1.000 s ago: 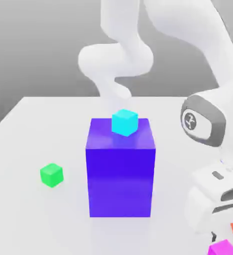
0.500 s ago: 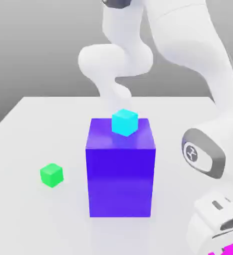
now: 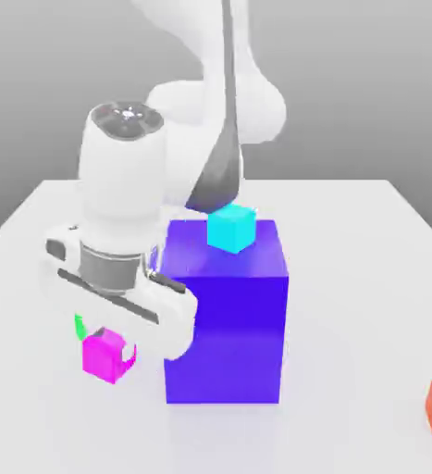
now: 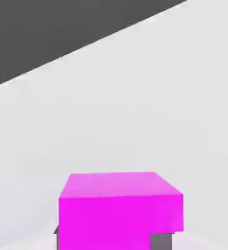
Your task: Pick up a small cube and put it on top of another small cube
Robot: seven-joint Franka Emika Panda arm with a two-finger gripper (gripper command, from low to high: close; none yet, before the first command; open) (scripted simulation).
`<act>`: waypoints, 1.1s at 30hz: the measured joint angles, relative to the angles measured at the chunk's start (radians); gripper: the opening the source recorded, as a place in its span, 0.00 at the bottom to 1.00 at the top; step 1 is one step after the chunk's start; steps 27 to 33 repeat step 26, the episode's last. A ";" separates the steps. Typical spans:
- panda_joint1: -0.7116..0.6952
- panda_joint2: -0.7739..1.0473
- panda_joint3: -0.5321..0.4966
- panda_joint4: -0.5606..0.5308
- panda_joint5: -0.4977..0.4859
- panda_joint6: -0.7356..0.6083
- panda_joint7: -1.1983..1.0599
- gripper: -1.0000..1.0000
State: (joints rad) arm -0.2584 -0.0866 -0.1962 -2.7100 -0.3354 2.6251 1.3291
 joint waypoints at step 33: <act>-0.095 0.031 -0.213 -0.293 0.257 0.326 -0.034 1.00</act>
